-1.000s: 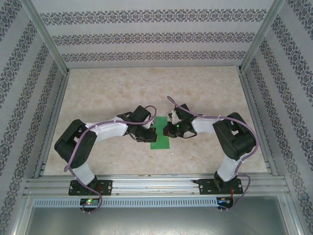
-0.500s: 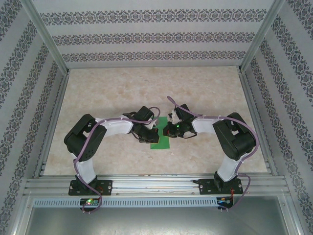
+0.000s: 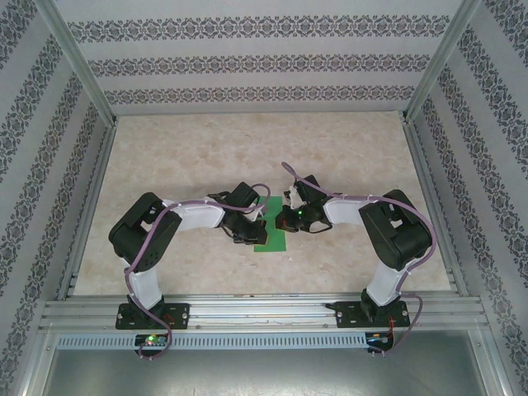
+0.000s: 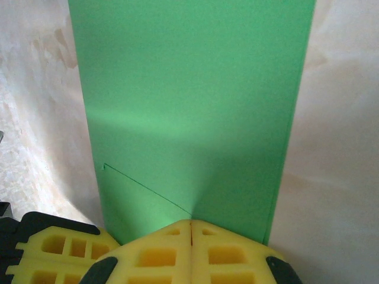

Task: Fold a paper plane with a square sheet of paper (fold left side to right side)
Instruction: Fold the triangle a second time at the center of the table.

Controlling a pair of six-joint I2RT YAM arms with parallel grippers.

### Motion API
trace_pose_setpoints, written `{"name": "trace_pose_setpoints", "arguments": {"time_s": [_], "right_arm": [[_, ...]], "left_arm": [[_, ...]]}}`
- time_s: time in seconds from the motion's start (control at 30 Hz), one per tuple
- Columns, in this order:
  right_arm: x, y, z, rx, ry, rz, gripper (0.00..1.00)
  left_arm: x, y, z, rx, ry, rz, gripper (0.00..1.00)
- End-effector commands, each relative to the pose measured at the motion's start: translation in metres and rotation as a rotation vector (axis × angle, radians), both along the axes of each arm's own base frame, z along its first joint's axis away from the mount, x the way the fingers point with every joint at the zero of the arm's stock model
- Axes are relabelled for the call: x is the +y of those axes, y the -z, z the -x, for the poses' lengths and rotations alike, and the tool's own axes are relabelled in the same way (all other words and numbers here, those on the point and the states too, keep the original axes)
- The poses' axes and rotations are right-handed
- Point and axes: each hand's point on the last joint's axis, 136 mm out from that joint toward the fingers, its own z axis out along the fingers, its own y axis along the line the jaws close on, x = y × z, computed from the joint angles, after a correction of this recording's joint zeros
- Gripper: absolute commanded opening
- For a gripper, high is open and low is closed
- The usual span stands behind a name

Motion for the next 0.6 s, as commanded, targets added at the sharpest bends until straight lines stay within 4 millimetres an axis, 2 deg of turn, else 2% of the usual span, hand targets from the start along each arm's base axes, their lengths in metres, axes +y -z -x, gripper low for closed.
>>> {"name": "trace_pose_setpoints", "arguments": {"time_s": [0.0, 0.57], "right_arm": [[-0.039, 0.046, 0.031, 0.138, 0.022, 0.213, 0.0], [-0.045, 0.052, 0.031, 0.165, 0.02, 0.237, 0.0]], "left_arm": [[0.014, 0.019, 0.021, 0.041, 0.014, -0.059, 0.03], [0.035, 0.019, 0.048, 0.069, -0.026, -0.07, 0.03]]}}
